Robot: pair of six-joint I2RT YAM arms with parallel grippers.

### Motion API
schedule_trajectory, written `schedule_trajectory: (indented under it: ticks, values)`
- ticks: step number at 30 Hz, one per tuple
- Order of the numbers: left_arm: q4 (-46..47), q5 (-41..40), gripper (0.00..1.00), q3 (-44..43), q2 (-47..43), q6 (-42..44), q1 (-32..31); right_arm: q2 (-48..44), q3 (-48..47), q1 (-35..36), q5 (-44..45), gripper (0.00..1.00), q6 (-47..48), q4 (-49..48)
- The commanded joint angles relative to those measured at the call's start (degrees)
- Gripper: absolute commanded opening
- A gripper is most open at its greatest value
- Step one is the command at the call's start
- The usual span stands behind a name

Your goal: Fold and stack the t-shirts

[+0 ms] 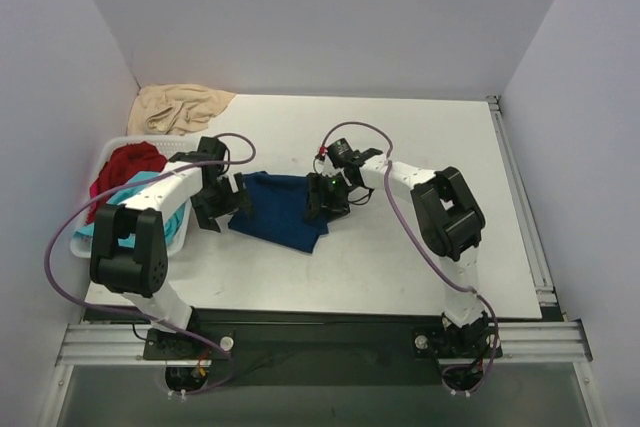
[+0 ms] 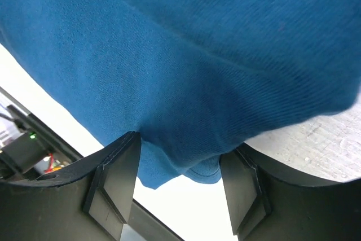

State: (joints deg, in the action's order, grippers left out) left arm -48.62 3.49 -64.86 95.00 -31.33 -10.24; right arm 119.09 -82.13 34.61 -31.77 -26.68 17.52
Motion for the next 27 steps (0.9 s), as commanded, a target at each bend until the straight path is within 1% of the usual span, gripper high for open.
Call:
schedule_trajectory:
  ticks: [1, 9, 14, 17, 20, 21, 23, 24, 26, 27]
  values:
    - [-0.3, 3.2, 0.97, 2.8, -0.8, -1.9, 0.3, -1.1, 2.1, 0.9, -2.2, 0.57, -1.8, 0.9]
    - [2.3, 8.3, 0.98, 5.5, 2.0, -1.8, 0.0, 3.4, -1.3, 1.2, -5.0, 0.54, -6.0, -0.8]
    - [2.7, 6.4, 0.97, 5.4, 4.0, -1.2, -2.0, 5.2, -4.0, 1.2, -4.4, 0.53, -7.4, -1.3]
    - [2.0, 4.8, 0.97, 4.1, 6.7, -0.1, -3.6, 5.9, -5.1, 1.2, -3.5, 0.50, -7.9, -1.3]
    - [1.5, 4.2, 0.98, 3.3, 7.9, 0.2, -5.7, 6.0, -5.4, 0.5, -2.3, 0.31, -8.2, -1.2]
    - [1.7, 4.3, 0.97, 3.2, 7.1, 0.2, -6.2, 5.9, -5.2, 0.3, -2.0, 0.19, -8.4, -1.3]
    - [1.5, 4.1, 0.97, 2.6, 6.1, 0.2, -7.6, 4.7, -4.2, -0.3, -0.6, 0.12, -8.3, -1.2]
    - [1.3, 3.9, 0.97, 2.3, 5.1, 0.3, -7.9, 4.1, -3.1, -1.2, -0.1, 0.06, -8.1, -1.0]
    - [0.2, 3.7, 0.98, 1.2, 4.0, 0.7, -8.5, 2.4, -1.6, -2.3, 1.4, 0.01, -7.7, -0.7]
    - [-0.2, 3.5, 0.98, 0.7, 2.8, 1.1, -8.6, 1.9, -0.5, -3.7, 1.9, 0.00, -7.0, 0.1]
